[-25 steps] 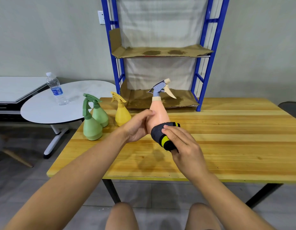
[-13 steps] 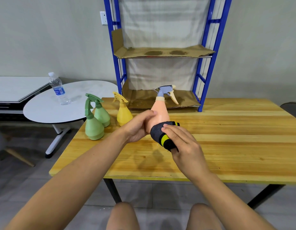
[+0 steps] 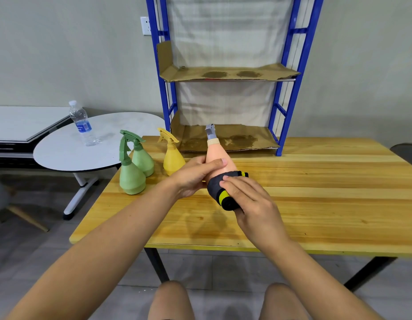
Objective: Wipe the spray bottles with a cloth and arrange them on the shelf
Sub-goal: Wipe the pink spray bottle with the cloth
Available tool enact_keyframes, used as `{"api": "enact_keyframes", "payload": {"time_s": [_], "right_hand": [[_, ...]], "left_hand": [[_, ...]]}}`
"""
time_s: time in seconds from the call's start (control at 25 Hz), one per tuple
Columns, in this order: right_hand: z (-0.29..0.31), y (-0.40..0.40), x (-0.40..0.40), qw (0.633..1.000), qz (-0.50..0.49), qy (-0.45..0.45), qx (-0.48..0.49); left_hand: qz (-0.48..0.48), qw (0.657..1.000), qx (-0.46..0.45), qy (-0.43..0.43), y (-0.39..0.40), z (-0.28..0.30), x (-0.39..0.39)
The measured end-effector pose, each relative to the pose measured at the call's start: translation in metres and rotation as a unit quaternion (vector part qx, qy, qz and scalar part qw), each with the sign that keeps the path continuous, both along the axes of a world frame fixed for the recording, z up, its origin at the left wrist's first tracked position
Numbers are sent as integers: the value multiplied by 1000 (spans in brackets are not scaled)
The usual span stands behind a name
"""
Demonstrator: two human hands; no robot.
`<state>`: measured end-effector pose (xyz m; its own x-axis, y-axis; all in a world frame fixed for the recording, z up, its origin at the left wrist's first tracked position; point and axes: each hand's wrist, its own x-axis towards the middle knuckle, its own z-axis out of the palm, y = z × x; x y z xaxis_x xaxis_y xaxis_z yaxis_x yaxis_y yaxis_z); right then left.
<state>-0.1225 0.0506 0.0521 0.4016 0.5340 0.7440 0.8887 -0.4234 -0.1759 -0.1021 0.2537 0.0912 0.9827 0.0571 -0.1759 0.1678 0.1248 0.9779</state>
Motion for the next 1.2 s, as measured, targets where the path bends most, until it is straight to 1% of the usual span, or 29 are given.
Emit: {"api": "enact_keyframes", "payload": {"time_s": [0.12,0.16,0.28,0.48,0.64,0.72,0.88,0.96,1.08,1.2], "right_hand": [[-4,0,2,999,12,-30,-29],[-6,-2,2,999,16,-39,-33],[-15,-13,6,999,12,-45,-16],[-9,-21,13,997,15,-70,29],[-14,-20,15,997,33,-68,14],[-23,-25,16,997,37,-72,-8],[-3,-18,20,996,35,-78,30],[1,-10,21,996,37,-82,22],[-22,-16,27,996,46,-69,-19],[-27,-18,25,996,55,-67,-24]], "left_hand": [[37,999,2,12,-4,-2,0],[52,998,-18,18,-5,-3,0],[84,989,-114,51,-7,2,-4],[58,985,-138,88,-16,2,-3],[62,980,-161,99,-17,6,-2],[78,979,-162,95,-13,11,0],[82,984,-125,100,-21,9,1],[78,982,-128,111,-22,4,1],[105,979,-145,99,-10,2,4],[115,981,-114,103,-6,-2,0]]}}
